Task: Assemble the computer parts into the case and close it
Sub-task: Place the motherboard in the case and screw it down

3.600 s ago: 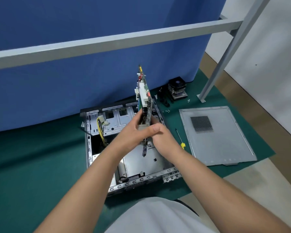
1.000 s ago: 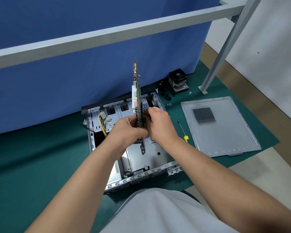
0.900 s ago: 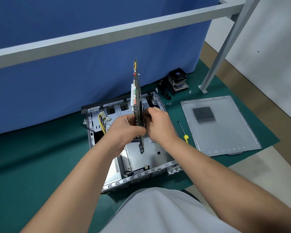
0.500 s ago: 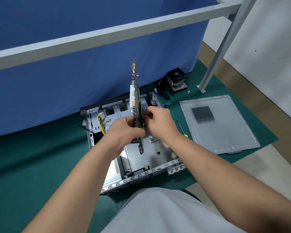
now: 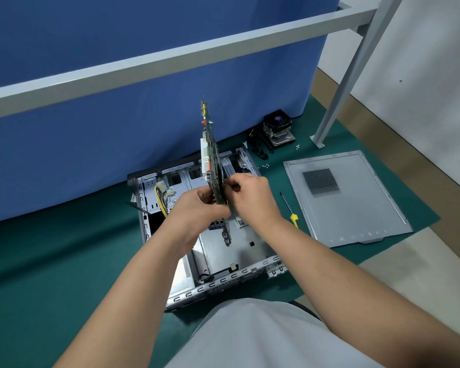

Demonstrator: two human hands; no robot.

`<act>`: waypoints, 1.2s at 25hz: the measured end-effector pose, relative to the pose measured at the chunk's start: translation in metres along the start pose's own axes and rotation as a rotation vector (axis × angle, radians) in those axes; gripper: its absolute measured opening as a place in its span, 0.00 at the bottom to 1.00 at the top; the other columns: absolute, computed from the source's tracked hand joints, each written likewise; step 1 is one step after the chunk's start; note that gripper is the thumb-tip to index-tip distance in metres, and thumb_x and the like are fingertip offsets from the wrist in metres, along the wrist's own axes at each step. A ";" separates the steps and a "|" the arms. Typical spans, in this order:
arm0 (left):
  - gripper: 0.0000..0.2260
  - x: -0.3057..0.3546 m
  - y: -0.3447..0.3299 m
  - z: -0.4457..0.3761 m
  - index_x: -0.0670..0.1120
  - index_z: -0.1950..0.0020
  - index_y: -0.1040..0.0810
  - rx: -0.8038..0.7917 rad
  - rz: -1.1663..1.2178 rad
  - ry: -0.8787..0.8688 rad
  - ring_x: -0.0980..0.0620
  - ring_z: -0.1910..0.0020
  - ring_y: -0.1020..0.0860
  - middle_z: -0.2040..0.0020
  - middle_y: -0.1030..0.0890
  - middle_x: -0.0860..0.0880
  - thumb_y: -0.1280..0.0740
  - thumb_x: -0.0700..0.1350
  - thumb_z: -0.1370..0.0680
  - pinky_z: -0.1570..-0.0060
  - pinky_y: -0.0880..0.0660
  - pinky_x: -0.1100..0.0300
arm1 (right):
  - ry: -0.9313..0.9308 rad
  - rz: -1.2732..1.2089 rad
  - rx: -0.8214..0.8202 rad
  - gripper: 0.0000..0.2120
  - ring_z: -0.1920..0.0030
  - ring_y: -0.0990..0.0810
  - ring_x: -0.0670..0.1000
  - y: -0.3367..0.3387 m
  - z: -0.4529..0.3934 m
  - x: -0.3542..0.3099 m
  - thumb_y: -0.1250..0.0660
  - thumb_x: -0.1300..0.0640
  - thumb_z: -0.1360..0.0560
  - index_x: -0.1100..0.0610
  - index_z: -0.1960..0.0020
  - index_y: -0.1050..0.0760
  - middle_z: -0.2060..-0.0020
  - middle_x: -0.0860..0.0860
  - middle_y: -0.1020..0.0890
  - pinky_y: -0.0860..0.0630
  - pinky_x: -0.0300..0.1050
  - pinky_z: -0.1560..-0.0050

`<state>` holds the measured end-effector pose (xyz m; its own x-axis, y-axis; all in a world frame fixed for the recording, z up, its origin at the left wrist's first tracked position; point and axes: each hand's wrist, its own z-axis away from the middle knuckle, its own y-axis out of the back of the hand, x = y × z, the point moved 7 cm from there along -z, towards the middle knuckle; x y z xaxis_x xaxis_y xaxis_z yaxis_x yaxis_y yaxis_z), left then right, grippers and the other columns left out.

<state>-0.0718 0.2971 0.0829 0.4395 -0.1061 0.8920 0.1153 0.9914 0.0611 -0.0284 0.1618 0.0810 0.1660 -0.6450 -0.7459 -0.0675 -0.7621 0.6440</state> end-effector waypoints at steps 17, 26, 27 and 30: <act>0.12 0.000 0.000 -0.003 0.43 0.50 0.15 0.006 -0.004 0.022 0.49 0.54 0.15 0.52 0.13 0.44 0.29 0.30 0.29 0.58 0.21 0.63 | 0.064 0.128 0.070 0.06 0.60 0.20 0.56 -0.007 -0.001 -0.007 0.32 0.59 0.22 0.60 0.51 0.17 0.57 0.55 0.16 0.23 0.48 0.61; 0.13 0.001 0.000 -0.001 0.41 0.49 0.15 0.007 -0.008 0.022 0.43 0.47 0.15 0.50 0.13 0.42 0.28 0.29 0.29 0.52 0.18 0.61 | 0.059 0.153 0.018 0.07 0.57 0.20 0.57 -0.004 -0.001 -0.009 0.34 0.60 0.21 0.61 0.49 0.18 0.55 0.56 0.16 0.25 0.48 0.59; 0.13 0.001 -0.001 0.000 0.42 0.49 0.15 0.004 -0.009 0.020 0.43 0.46 0.16 0.50 0.13 0.43 0.28 0.29 0.29 0.49 0.18 0.60 | 0.051 0.161 0.015 0.07 0.57 0.20 0.58 -0.004 -0.001 -0.010 0.34 0.60 0.21 0.61 0.49 0.18 0.55 0.57 0.16 0.26 0.47 0.60; 0.13 0.002 -0.004 0.002 0.43 0.49 0.15 0.016 -0.035 0.020 0.43 0.45 0.16 0.50 0.13 0.43 0.28 0.29 0.29 0.43 0.20 0.54 | 0.017 0.160 0.012 0.07 0.56 0.20 0.60 -0.002 0.000 -0.007 0.35 0.61 0.21 0.62 0.50 0.19 0.55 0.58 0.17 0.25 0.50 0.59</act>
<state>-0.0734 0.2931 0.0853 0.4532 -0.1420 0.8800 0.1167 0.9882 0.0993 -0.0293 0.1682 0.0850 0.1690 -0.7570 -0.6312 -0.1061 -0.6507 0.7519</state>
